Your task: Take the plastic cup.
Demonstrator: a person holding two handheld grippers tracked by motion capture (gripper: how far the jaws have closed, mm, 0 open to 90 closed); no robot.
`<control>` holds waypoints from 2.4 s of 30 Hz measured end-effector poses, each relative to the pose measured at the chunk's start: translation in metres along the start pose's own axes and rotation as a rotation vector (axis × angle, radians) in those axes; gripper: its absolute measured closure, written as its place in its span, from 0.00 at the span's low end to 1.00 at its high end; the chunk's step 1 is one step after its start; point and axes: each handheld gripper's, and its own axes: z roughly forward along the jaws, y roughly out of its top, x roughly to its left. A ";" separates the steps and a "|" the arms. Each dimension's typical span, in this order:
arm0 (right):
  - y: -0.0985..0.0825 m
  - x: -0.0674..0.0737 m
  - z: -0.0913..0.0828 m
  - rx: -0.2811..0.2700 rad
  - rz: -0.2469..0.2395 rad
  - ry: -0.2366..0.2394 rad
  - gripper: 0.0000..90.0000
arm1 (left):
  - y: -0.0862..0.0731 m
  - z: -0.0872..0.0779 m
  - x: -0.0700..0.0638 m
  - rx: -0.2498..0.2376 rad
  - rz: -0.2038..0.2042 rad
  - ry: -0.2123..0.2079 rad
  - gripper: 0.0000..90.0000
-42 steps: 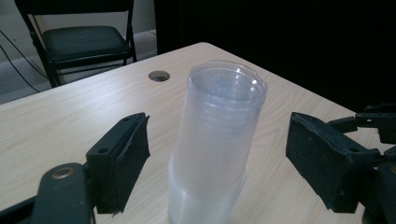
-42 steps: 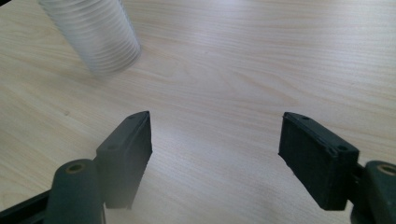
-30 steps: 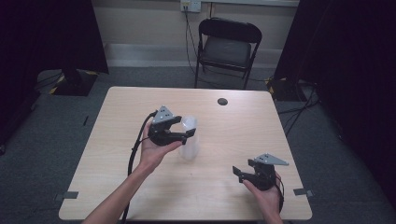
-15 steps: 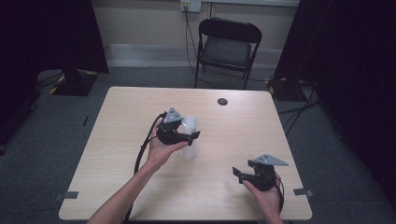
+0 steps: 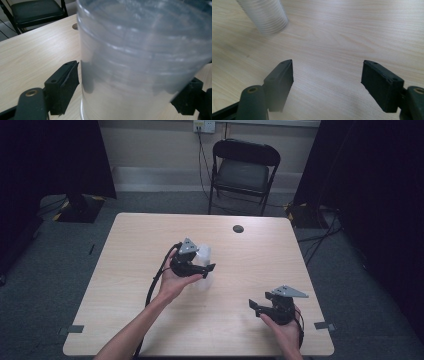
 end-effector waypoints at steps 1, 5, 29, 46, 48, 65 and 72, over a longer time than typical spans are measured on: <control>0.000 0.000 0.000 0.000 0.000 0.001 0.28 | -0.001 0.001 0.000 -0.002 -0.008 -0.001 0.21; 0.000 0.000 0.000 0.007 0.003 0.006 0.28 | -0.003 0.001 0.003 0.005 -0.009 -0.018 0.29; 0.000 0.000 0.000 0.003 0.005 0.006 0.29 | 0.006 -0.010 0.001 -0.040 -0.027 -0.024 0.35; 0.000 0.000 -0.001 -0.008 0.004 0.004 0.29 | 0.015 -0.018 -0.002 -0.082 -0.058 -0.010 0.37; 0.000 0.000 -0.001 -0.010 0.004 0.005 0.29 | 0.016 -0.019 -0.002 -0.088 -0.068 -0.013 0.37; 0.000 0.001 -0.001 -0.008 0.004 0.009 0.29 | 0.025 -0.033 -0.003 -0.156 -0.091 -0.035 0.38; -0.001 0.001 0.000 -0.005 0.006 0.013 0.29 | 0.030 -0.038 -0.004 -0.177 -0.091 -0.036 0.38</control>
